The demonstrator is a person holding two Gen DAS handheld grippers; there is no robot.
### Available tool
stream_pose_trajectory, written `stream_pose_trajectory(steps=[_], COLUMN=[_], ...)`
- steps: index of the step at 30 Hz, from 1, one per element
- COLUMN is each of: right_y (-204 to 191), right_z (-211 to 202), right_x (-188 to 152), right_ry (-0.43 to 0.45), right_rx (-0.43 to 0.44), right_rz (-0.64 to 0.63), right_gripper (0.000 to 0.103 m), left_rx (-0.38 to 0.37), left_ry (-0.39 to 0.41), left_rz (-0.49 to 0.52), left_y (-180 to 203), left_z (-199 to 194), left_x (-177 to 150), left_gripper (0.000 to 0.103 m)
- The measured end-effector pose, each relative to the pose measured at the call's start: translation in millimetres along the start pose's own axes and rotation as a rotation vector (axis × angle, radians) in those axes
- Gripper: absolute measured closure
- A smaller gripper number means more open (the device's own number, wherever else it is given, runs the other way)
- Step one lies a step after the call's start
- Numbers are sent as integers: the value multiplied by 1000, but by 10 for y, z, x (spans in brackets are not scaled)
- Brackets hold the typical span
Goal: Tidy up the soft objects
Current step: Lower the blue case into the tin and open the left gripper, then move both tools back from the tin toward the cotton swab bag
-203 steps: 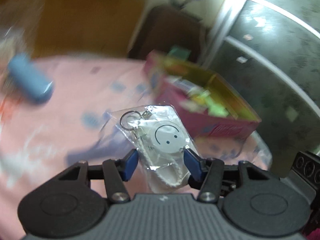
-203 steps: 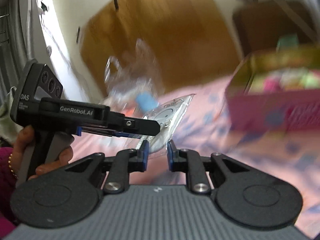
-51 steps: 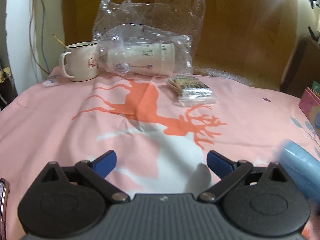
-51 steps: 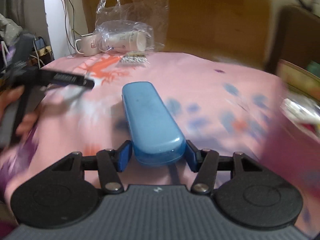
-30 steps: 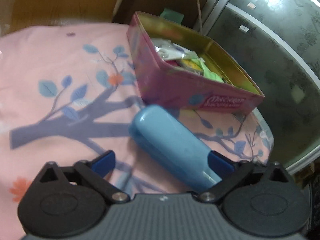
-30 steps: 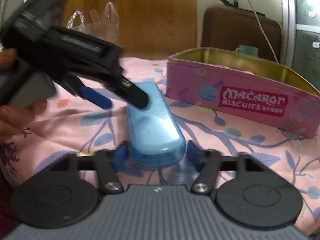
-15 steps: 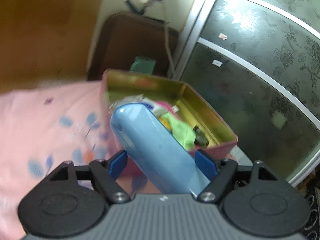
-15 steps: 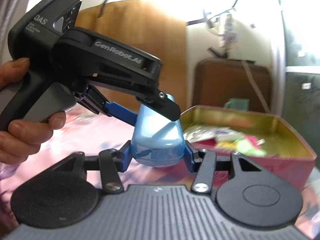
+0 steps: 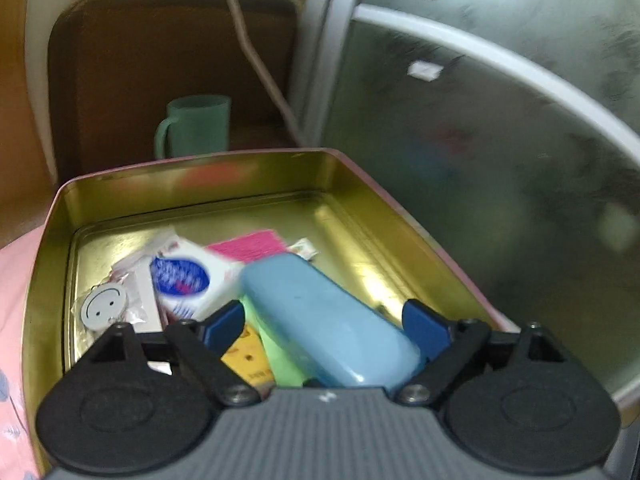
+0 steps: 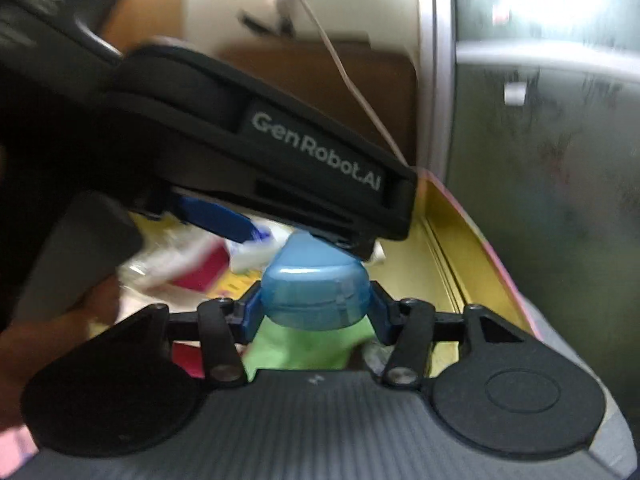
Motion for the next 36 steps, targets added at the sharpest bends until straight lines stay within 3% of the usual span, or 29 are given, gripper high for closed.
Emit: stream_pose_trajectory(steps=[2, 4, 6, 14, 19, 25, 36], right_y=[31, 33, 8, -113, -189, -493, -1159], right_z=[37, -103, -277, -1091, -1234, -1295, -1313], right_x=[-24, -56, -81, -187, -274, -372, -199], right_ry=[-8, 51, 101, 232, 221, 153, 110], right_rx=[28, 45, 13, -6, 10, 97, 196], right_rz=[49, 90, 95, 191, 251, 279, 194], right_gripper=[45, 35, 35, 35, 35, 35, 35], left_rx=[46, 50, 36, 130, 181, 268, 376], left_ry=[-6, -15, 3, 128, 170, 203, 235], left_rz=[-12, -49, -45, -18, 30, 73, 34], left_y=[-40, -114, -181, -381, -415, -538, -1175], left_z=[133, 114, -17, -739, -1201, -1537, -1971], left_x=[8, -20, -56, -274, -631, -982, -1319], left_gripper=[14, 14, 14, 12, 11, 9, 8])
Point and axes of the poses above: each gripper's, at about its wrist camera, not at the fingertips, and z roughly the way its jaws point, y to its right, x to its top, the point moved 7 cm from there along z, roughly the way its jaws point, and after that the axes turned 15 degrees about -z, right-handed, at the moved point
